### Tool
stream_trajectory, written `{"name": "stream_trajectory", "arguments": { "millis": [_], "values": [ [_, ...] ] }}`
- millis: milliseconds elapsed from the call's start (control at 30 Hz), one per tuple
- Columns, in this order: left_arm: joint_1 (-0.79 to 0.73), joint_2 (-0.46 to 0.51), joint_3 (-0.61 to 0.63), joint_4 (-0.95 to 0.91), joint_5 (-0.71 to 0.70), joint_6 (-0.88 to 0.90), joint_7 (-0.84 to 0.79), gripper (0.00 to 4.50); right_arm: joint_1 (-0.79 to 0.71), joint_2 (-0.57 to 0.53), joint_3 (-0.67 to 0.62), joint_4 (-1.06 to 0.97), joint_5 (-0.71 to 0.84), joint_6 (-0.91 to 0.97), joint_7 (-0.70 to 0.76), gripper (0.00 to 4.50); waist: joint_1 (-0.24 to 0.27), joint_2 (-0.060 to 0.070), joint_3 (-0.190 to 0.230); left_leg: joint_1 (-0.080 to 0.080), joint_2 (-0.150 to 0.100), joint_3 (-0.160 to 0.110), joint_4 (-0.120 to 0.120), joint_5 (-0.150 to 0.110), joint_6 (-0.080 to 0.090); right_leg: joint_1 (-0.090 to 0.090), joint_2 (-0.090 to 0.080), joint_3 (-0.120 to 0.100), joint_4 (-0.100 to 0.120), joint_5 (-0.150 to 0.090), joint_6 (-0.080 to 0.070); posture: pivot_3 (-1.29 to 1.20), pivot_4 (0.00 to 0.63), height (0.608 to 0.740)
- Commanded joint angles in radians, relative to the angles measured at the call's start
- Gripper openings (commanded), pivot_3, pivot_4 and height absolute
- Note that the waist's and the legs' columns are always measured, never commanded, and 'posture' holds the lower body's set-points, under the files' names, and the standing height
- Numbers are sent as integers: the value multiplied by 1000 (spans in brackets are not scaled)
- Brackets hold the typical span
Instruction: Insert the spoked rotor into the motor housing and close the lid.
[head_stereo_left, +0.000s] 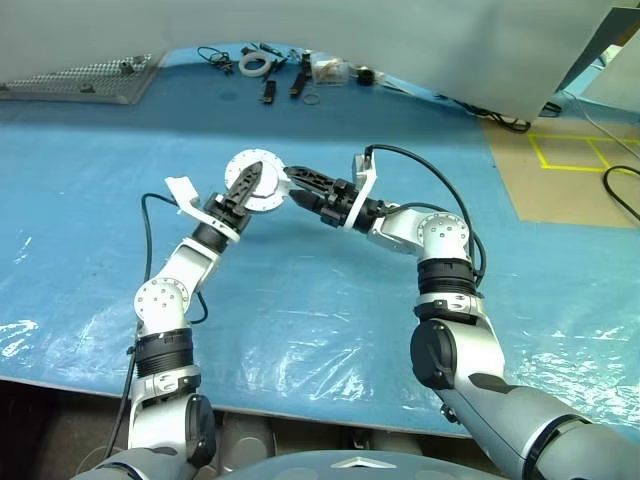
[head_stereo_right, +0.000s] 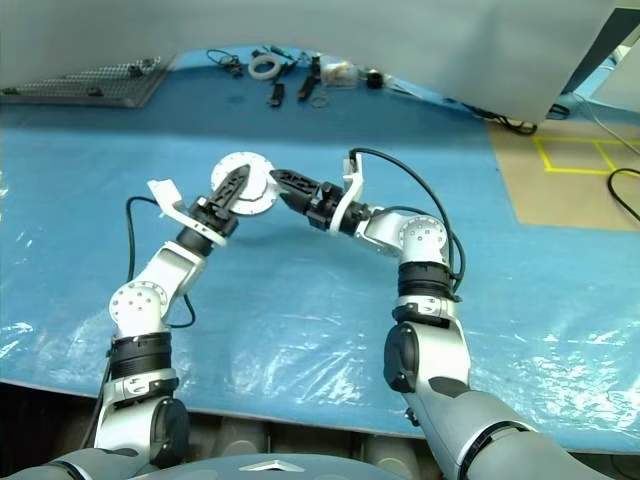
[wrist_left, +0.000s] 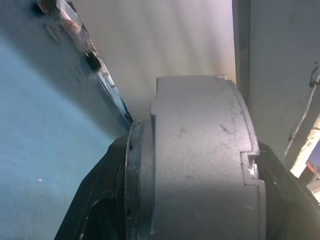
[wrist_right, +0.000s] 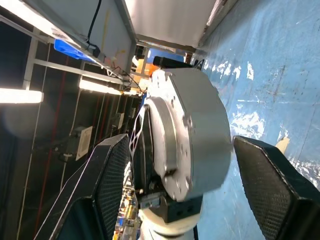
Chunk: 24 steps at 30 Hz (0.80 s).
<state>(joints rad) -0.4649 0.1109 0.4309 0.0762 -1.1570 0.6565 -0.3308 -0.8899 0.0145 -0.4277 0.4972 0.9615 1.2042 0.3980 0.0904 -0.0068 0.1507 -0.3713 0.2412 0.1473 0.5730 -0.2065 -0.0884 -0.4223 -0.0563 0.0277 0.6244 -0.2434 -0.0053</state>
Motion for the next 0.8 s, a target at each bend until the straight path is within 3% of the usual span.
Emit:
{"name": "stream_trajectory", "arguments": {
  "millis": [33,500,800],
  "values": [
    [-23,63,77,-75,-19,-62,7,2454,-31,-21,4,-12,12,-17,32,3523,0,0,0,0,0,0,0,0,0,0,0,0,0,0,0,0,150,740],
    [93,290,143,-20,36,-32,-14,2454,120,-251,122,-158,-130,-127,158,3523,11,-5,2,-3,0,-1,3,0,0,0,-1,-2,0,1,1,0,150,740],
    [120,391,107,64,77,37,-141,2454,282,-394,385,-478,-259,-295,404,3523,9,-7,3,-2,0,-1,4,0,0,1,-1,-1,0,1,1,0,150,740]
  ]
}}
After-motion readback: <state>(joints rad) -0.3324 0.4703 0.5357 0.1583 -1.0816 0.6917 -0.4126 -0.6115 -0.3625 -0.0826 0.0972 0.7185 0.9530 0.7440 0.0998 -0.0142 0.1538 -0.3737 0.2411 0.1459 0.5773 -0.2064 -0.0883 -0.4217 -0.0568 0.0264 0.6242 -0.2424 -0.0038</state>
